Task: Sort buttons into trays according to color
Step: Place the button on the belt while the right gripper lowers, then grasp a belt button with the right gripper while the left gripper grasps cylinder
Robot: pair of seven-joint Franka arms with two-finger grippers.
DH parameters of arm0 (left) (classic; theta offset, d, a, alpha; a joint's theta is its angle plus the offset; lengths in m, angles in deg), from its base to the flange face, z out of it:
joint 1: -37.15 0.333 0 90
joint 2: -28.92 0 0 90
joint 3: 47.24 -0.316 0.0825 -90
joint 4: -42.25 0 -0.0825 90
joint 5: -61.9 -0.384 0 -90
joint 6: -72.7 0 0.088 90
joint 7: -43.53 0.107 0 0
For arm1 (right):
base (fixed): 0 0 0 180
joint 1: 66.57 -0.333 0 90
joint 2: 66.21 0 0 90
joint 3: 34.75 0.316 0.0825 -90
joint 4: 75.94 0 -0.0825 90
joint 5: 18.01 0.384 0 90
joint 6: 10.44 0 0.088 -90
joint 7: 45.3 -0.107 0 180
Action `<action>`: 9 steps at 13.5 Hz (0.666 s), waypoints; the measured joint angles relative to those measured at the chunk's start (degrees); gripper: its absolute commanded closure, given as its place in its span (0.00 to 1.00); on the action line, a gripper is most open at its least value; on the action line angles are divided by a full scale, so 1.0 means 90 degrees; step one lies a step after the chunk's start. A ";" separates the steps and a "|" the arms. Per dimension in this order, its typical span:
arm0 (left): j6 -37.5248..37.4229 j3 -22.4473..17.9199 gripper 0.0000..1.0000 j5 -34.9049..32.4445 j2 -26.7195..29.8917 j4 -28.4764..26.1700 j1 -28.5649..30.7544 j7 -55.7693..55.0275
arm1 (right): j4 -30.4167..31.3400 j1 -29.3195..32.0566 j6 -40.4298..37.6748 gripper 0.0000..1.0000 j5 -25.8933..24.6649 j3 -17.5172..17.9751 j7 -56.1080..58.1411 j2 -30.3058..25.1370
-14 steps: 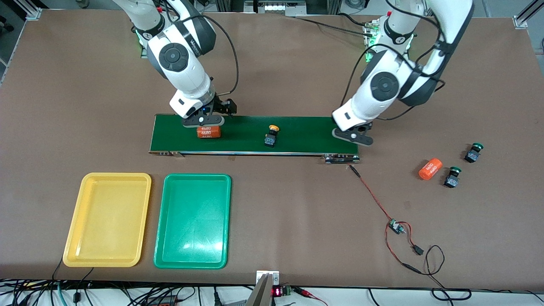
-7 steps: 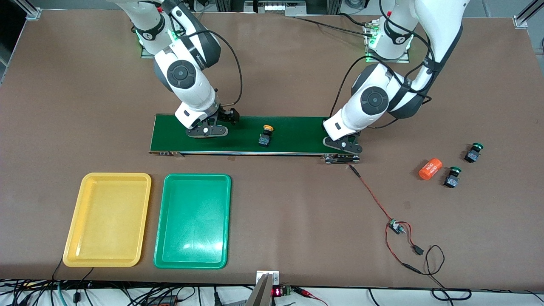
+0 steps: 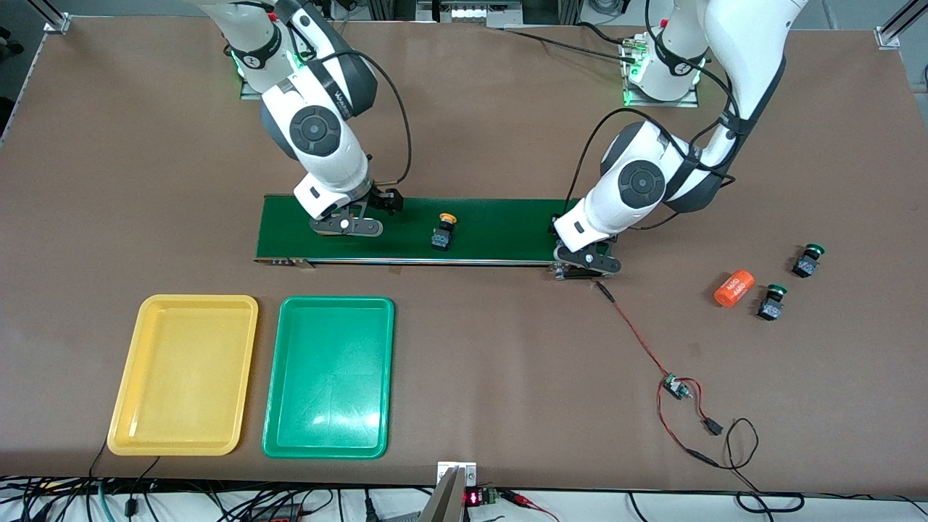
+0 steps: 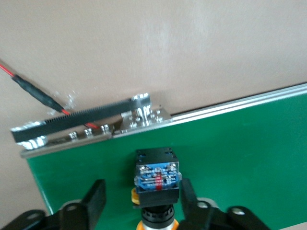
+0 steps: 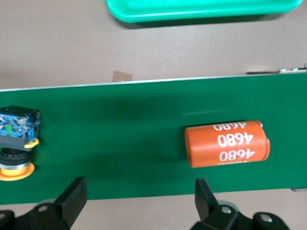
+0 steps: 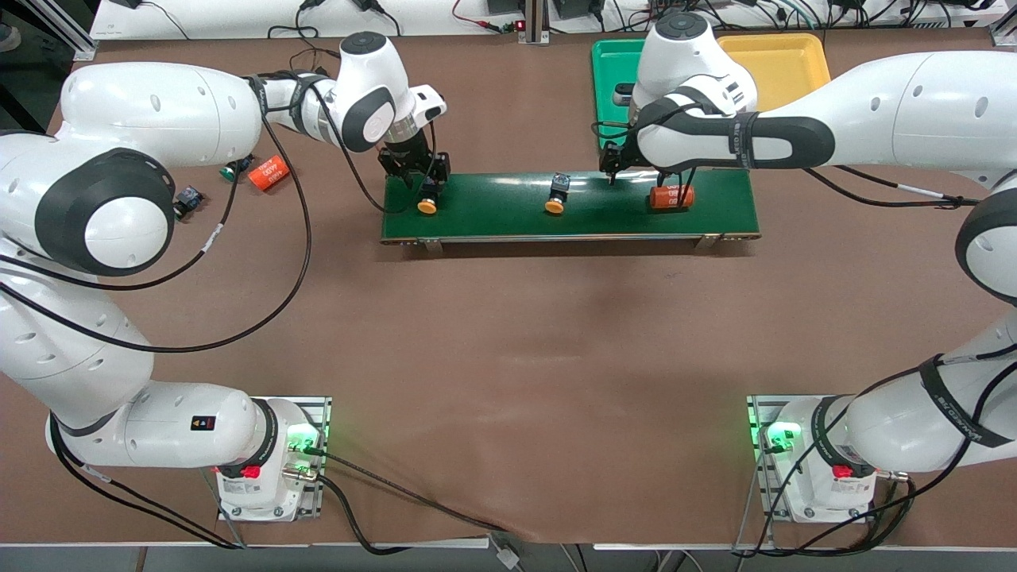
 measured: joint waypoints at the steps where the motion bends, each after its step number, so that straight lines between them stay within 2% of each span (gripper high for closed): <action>1: -0.0084 -0.0065 0.00 0.0000 0.0101 0.0048 0.0001 -0.0005 | -0.0083 -0.0096 0.0001 0.00 -0.0149 0.0000 -0.0148 0.0093; 3: -0.0327 -0.0460 0.00 -0.0009 0.0369 0.0082 0.0007 0.0103 | -0.0269 -0.0268 0.0009 0.00 -0.0257 -0.0002 -0.0428 0.0333; 6: -0.0383 -0.1315 0.00 -0.0011 0.0498 0.0169 0.0226 0.1518 | -0.0514 -0.0398 0.0017 0.00 -0.0283 -0.0023 -0.0634 0.0616; 9: -0.0383 -0.1569 0.00 -0.0010 0.0309 0.0375 0.0941 0.3304 | -0.0600 -0.0416 0.0017 0.00 -0.0286 -0.0030 -0.0745 0.0692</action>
